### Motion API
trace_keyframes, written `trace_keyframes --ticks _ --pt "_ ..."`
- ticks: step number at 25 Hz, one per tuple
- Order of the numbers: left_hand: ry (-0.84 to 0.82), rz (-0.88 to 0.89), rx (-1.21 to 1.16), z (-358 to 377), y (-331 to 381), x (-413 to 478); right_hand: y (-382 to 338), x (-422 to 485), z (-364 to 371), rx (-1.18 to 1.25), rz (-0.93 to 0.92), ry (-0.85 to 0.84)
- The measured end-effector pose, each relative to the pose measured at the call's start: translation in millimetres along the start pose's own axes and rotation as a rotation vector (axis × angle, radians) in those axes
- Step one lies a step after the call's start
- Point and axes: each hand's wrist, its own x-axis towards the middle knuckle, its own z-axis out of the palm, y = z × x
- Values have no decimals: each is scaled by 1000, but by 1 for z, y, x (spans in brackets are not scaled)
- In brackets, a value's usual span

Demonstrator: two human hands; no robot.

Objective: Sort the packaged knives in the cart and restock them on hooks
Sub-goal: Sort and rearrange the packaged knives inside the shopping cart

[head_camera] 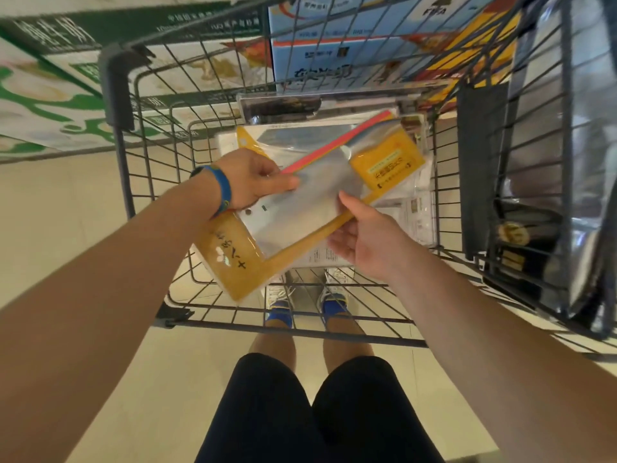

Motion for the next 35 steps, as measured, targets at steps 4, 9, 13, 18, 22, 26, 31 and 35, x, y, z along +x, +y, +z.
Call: trace_keyframes --ticks 4,9,13,18,22,26,31,35 --pt "68 123 405 -16 16 -9 5 -5 -2 -703 -259 203" --pt "72 319 826 -21 67 -49 -6 -46 13 -1213 -1132 504" --pt "-17 316 1101 -34 107 -101 -24 -87 20 -1519 -1099 272" --pt "81 433 1111 -80 167 -184 -34 -147 25 -1417 -1050 229" --pt "803 808 220 -134 189 -240 -44 -187 21 -1088 -1050 273" --pt "1031 654 -305 -138 197 -257 -63 -222 6 -748 -972 324" --pt "556 284 -386 -75 219 -230 -94 -289 -19 -320 -1109 52" --pt "340 349 -853 -26 266 -220 -106 -333 -41 -238 -1232 -138"
